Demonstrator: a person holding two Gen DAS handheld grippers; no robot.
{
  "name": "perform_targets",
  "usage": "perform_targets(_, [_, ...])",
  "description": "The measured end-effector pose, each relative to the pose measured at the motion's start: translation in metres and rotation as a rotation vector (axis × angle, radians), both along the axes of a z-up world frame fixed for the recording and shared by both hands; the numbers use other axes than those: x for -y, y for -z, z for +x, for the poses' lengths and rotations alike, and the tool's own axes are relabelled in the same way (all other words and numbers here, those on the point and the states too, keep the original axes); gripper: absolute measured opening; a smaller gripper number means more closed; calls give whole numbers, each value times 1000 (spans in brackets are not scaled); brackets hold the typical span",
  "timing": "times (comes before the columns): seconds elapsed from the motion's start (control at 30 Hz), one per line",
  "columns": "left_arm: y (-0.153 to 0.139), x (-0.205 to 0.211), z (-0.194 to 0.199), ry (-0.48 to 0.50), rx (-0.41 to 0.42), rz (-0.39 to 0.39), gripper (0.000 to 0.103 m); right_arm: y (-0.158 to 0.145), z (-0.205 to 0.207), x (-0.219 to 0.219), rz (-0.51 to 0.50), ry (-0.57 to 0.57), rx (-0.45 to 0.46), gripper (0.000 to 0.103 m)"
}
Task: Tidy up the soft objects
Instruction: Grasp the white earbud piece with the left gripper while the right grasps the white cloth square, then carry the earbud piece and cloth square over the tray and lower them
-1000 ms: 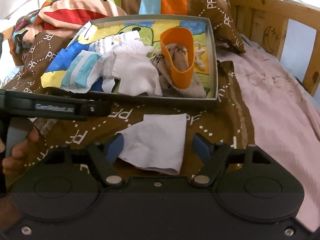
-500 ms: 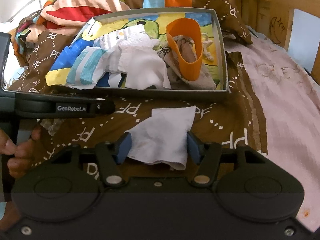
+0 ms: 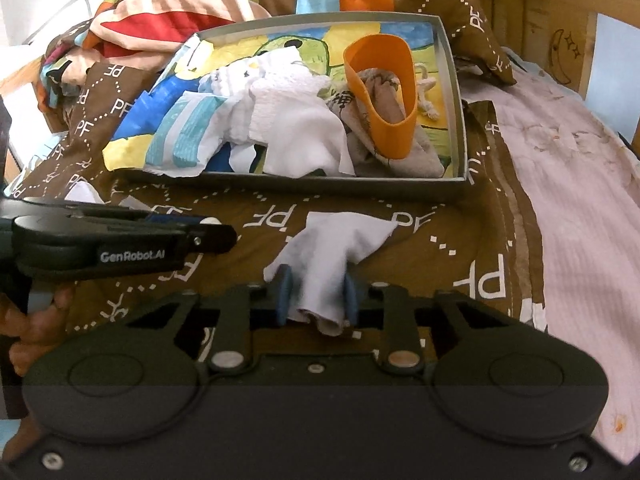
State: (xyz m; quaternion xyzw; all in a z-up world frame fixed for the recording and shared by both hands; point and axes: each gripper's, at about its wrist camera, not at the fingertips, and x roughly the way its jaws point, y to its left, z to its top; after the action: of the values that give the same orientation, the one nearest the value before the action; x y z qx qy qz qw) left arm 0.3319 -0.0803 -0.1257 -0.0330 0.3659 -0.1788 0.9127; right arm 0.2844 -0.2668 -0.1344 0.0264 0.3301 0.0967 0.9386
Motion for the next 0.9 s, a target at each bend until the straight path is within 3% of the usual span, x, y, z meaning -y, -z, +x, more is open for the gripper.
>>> perform_targets(0.13, [-8,1,-6,11,19,-20,24,-8,-4,1,-9,14,51,4])
perform_targets(0.33, [-27,7,-13,12,89,-31,24,-28,-16,10,17,47,178,3])
perform_targets(0.5, [-48,10,-13,-25,195,-33,24,-46,-17,10,28,40,324,3])
perform_targets(0.77, [-64,-4,30,-90,278,2,24,-61,32,5,36,21,418,3])
perform_targets(0.9, [-69,-13,59,-114,290,5,24,-62,61,2,32,0,411,3])
